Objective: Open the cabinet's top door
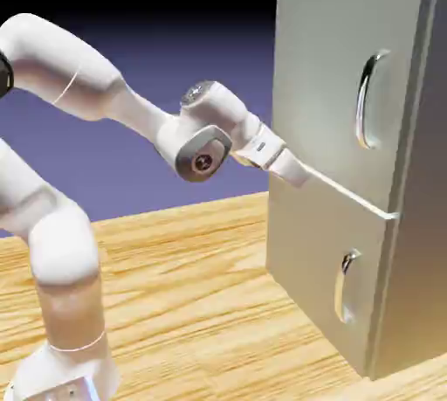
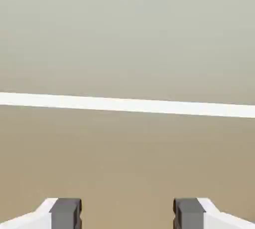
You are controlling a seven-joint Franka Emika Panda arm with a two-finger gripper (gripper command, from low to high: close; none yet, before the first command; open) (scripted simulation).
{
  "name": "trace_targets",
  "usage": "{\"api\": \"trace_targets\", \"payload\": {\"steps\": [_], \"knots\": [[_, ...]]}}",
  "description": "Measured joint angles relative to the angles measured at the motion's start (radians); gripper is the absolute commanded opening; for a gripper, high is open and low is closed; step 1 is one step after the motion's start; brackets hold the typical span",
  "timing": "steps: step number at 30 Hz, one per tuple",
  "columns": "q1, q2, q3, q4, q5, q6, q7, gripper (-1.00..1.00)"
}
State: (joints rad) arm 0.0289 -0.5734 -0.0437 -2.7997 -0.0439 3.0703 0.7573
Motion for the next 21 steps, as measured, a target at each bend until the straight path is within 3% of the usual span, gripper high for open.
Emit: {"api": "trace_targets", "payload": {"steps": [21], "knots": [[0.295,-0.059,-0.761,0.179,-0.764,0.58,0.283,0.0]]}}
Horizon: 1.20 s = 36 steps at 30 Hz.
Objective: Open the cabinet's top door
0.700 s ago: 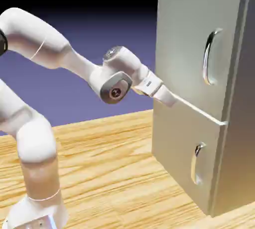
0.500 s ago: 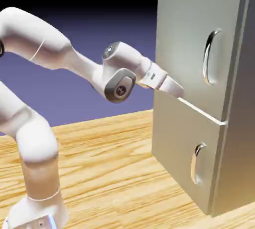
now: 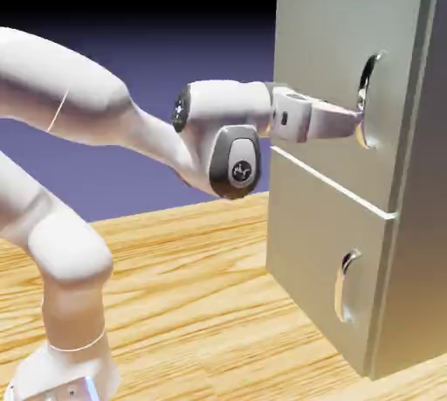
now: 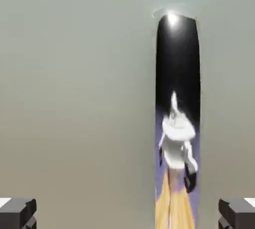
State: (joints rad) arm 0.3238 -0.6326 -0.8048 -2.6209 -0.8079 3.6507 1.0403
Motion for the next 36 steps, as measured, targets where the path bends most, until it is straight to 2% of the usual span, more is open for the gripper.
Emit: {"api": "trace_targets", "payload": {"steps": [3,7,8,10,22,28,36], "knots": [[0.015,-0.003,-0.039,0.009,-0.04,0.03,0.015,0.0],[0.106,0.142,-0.086,0.109,0.011,0.087,0.038,0.0],[0.127,0.176,-0.097,0.132,0.023,0.1,0.043,-1.0],[0.127,0.176,-0.097,0.132,0.023,0.1,0.043,-1.0],[-0.3,0.076,0.327,-0.071,0.283,0.099,-0.067,-1.0],[-0.489,-0.038,0.544,-0.188,0.463,0.071,-0.127,-1.0],[-0.777,-0.071,0.73,-0.208,0.29,0.098,0.133,-1.0]]}}
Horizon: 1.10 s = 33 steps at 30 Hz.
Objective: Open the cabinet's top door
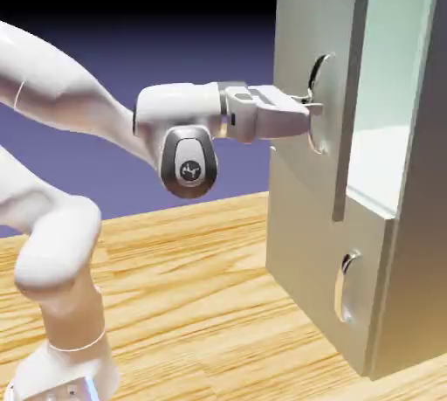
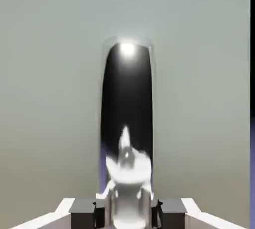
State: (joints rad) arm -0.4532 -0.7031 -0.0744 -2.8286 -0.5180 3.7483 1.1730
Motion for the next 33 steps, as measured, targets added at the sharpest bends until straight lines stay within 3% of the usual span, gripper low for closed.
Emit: {"api": "trace_targets", "payload": {"steps": [16,23,33], "knots": [[-0.501,-0.327,0.268,-0.064,-0.417,-0.008,0.64,-1.0],[-0.349,-0.554,0.189,-0.124,-0.554,-0.281,0.776,-1.0],[-0.049,-0.791,0.177,-0.189,-0.515,-0.715,0.746,-1.0]]}}
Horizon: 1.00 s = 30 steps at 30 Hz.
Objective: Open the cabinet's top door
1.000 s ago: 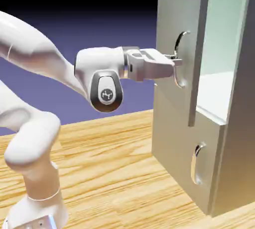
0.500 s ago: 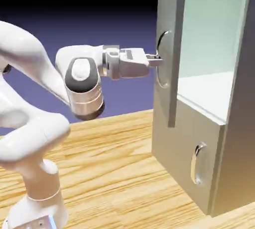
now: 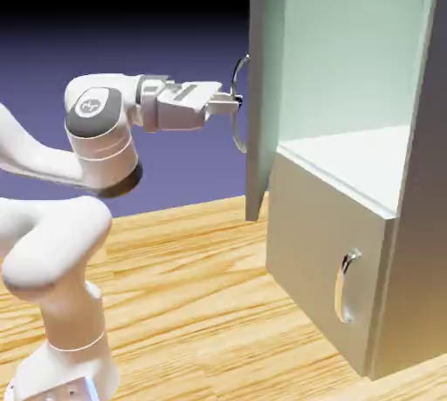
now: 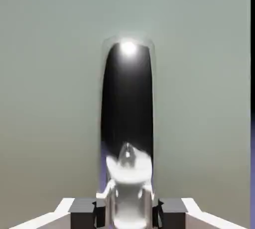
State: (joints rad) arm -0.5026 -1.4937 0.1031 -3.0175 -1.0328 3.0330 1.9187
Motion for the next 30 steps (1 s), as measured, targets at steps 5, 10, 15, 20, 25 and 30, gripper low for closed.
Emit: {"api": "trace_targets", "payload": {"steps": [5,10,15,20,25,30], "knots": [[0.124,-0.117,0.078,-0.018,0.087,-0.217,-0.026,-1.0],[0.232,-0.21,0.206,-0.013,0.191,-0.435,-0.037,-1.0],[0.316,-0.261,0.371,0.027,0.306,-0.652,-0.033,-1.0],[0.349,-0.269,0.548,0.111,0.426,-0.869,-0.022,-1.0],[0.286,-0.269,0.719,0.255,0.567,-1.085,-0.037,-1.0],[0.185,-0.242,0.831,0.433,0.641,-1.294,-0.036,-1.0]]}}
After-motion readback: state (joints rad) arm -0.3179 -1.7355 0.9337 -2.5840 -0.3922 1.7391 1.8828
